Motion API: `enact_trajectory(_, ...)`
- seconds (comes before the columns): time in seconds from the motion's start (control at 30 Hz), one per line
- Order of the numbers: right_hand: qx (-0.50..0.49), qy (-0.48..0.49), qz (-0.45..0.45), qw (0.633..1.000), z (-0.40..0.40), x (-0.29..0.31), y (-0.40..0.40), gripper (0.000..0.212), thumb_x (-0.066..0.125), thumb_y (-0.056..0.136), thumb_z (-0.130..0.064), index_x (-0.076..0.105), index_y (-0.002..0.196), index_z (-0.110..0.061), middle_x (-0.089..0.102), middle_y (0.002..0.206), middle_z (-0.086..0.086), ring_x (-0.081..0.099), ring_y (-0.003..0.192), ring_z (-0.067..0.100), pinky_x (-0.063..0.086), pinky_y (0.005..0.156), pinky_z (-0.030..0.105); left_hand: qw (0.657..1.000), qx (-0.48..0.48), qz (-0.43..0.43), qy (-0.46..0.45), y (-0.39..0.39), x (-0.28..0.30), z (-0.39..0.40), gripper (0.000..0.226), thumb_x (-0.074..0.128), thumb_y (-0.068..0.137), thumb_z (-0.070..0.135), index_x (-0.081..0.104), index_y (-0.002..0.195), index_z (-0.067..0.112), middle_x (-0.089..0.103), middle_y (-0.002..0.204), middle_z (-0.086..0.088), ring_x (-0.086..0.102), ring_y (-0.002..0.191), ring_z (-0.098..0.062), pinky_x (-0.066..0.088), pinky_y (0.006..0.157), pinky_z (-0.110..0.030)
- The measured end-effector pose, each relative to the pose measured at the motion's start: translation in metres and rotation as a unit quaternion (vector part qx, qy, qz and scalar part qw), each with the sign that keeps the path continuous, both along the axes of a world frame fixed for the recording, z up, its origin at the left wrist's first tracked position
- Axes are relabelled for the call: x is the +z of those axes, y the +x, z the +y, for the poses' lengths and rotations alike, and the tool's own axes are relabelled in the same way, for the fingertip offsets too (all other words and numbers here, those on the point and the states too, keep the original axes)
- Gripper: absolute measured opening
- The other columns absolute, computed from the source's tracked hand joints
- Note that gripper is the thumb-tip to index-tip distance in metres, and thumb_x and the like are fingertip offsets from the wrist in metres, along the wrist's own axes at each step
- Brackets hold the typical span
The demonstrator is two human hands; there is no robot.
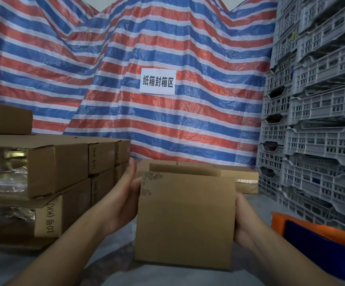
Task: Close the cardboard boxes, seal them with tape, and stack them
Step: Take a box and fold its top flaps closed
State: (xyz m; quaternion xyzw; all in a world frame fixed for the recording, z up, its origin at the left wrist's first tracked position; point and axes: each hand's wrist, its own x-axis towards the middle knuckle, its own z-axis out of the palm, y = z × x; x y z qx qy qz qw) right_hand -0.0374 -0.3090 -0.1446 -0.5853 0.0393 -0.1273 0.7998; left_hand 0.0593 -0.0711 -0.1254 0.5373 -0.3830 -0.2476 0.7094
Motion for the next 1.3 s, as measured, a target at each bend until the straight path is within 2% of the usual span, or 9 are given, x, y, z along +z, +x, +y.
enact_trajectory(0.2,0.006,0.019,-0.001,1.0,0.001,0.0,-0.001,0.026,0.068,0.06,-0.034,0.079,0.064,-0.011,0.073,0.069,0.012,0.069,0.054,0.025,0.056,0.048,0.029,0.998,0.064,-0.024,0.009,0.0,-0.001,-0.003,0.061,0.047,0.087,0.061,0.061,0.132,0.022,0.066,0.128,-0.009,0.063,0.118,-0.023,0.044,0.1,-0.041)
enact_trajectory(0.4,0.009,0.033,0.002,0.999,0.001,-0.002,0.0,0.03,0.068,0.07,-0.04,0.08,0.067,-0.012,0.075,0.073,0.013,0.071,0.058,0.026,0.057,0.05,0.034,0.993,0.115,-0.007,0.032,-0.004,0.0,-0.005,0.055,0.056,0.084,0.056,0.066,0.126,0.022,0.07,0.121,-0.008,0.065,0.114,-0.023,0.043,0.103,-0.043)
enact_trajectory(0.63,0.01,0.015,-0.005,1.0,0.001,-0.002,-0.002,0.03,0.067,0.066,-0.037,0.081,0.07,-0.011,0.075,0.076,0.013,0.072,0.061,0.026,0.056,0.05,0.031,0.976,0.204,-0.017,0.081,-0.005,0.001,-0.009,0.025,0.058,0.094,0.032,0.075,0.109,0.02,0.074,0.108,-0.008,0.066,0.106,-0.027,0.05,0.082,-0.034)
enact_trajectory(0.77,-0.011,0.035,-0.016,0.999,-0.005,-0.003,-0.001,0.052,0.054,0.089,-0.056,0.082,0.088,-0.012,0.077,0.095,0.017,0.076,0.079,0.03,0.058,0.063,0.034,0.971,0.231,0.0,0.064,-0.005,-0.001,-0.01,0.023,0.056,0.097,0.021,0.076,0.107,0.022,0.076,0.101,-0.003,0.066,0.103,-0.026,0.051,0.079,-0.033)
enact_trajectory(0.87,-0.011,0.039,-0.03,0.999,-0.007,0.0,-0.002,0.063,0.053,0.086,-0.069,0.078,0.109,-0.017,0.074,0.111,0.02,0.074,0.097,0.033,0.058,0.073,0.039,0.97,0.235,0.005,0.06,-0.006,-0.001,-0.011,0.023,0.056,0.097,0.018,0.077,0.105,0.022,0.076,0.098,-0.003,0.067,0.098,-0.025,0.051,0.077,-0.033)
enact_trajectory(0.93,0.009,0.03,-0.029,0.999,-0.009,0.001,-0.003,0.058,0.067,0.079,-0.059,0.076,0.114,-0.014,0.072,0.114,0.021,0.074,0.097,0.033,0.06,0.069,0.036,0.97,0.235,0.008,0.056,-0.007,-0.001,-0.011,0.023,0.055,0.097,0.017,0.077,0.104,0.022,0.076,0.096,-0.003,0.067,0.095,-0.023,0.051,0.076,-0.033)
enact_trajectory(1.03,0.027,-0.001,-0.005,1.0,-0.015,0.001,-0.003,0.046,0.078,0.066,-0.037,0.079,0.101,-0.006,0.075,0.104,0.022,0.075,0.081,0.03,0.059,0.061,0.032,0.971,0.233,0.015,0.053,-0.007,-0.001,-0.01,0.023,0.055,0.097,0.017,0.077,0.103,0.022,0.076,0.095,-0.004,0.068,0.093,-0.023,0.05,0.074,-0.032)
enact_trajectory(1.2,0.037,-0.034,0.023,0.998,-0.021,0.002,-0.001,0.043,0.079,0.063,-0.034,0.08,0.097,-0.007,0.075,0.105,0.021,0.075,0.081,0.027,0.059,0.063,0.031,0.971,0.234,0.02,0.034,-0.009,-0.003,-0.01,0.019,0.06,0.094,0.015,0.07,0.11,0.019,0.074,0.095,-0.009,0.067,0.076,-0.019,0.05,0.064,-0.031)
enact_trajectory(1.3,0.046,-0.04,0.02,0.998,-0.022,0.002,0.0,0.043,0.08,0.058,-0.033,0.081,0.093,-0.007,0.075,0.101,0.021,0.075,0.078,0.027,0.059,0.06,0.031,0.97,0.243,0.033,0.003,-0.006,-0.005,-0.011,0.039,0.065,0.09,0.011,0.052,0.125,0.021,0.068,0.111,-0.01,0.069,0.076,-0.018,0.052,0.061,-0.03)
